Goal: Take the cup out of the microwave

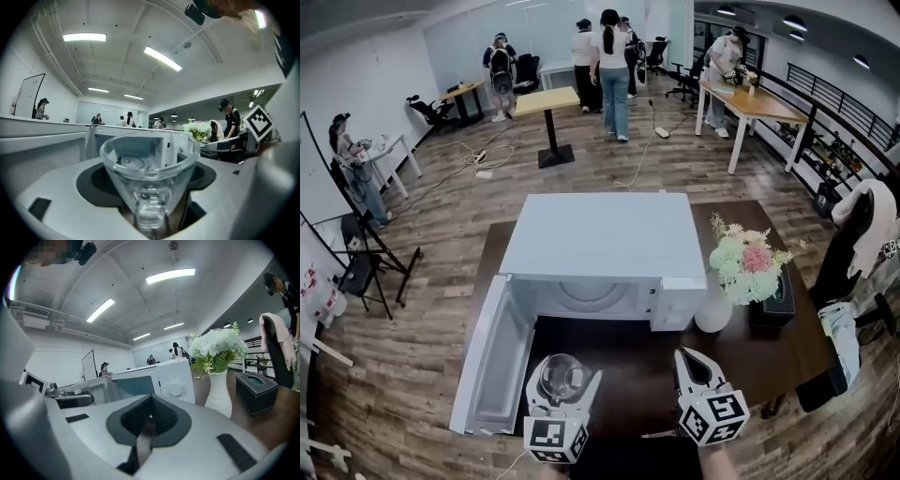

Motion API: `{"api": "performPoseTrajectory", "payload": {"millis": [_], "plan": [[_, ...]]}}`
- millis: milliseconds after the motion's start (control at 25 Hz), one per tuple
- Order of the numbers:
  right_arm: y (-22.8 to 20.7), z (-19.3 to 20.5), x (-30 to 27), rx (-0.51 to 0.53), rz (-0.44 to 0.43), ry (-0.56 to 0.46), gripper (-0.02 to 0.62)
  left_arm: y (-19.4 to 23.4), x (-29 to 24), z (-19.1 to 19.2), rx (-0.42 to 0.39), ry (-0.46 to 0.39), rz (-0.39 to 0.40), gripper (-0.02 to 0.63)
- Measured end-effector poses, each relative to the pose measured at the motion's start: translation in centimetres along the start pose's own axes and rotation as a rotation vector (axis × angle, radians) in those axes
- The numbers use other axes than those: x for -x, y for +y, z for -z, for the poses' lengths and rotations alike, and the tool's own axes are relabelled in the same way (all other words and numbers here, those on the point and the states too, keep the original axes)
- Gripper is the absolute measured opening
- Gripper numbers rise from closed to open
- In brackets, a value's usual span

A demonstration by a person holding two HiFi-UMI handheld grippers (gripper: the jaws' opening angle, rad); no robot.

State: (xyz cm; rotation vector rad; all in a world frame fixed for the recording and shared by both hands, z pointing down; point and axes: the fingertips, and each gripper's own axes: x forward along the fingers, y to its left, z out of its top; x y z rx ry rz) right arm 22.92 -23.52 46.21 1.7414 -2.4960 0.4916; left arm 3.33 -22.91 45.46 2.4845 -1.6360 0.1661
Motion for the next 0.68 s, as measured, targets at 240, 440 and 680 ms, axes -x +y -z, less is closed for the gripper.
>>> {"api": "performPoseTrajectory", "payload": {"millis": [240,440,680], "plan": [[-0.1,0.9,0.4,-0.015,-0.007,0.037,-0.007,-0.7,-0.3,0.3,-0.011,0.012,0.016,0.390],[0.4,1.4,0.3,-0.017,-0.018,0.052,-0.008,-0.9,-0.4,0.7,-0.011,0.022,0.029,0.390],[0.8,1.4,0.1,-0.014,-0.026,0.051,-0.006,-0.7,-0.4,0.8,-0.017,0.022,0.030,0.390]]}}
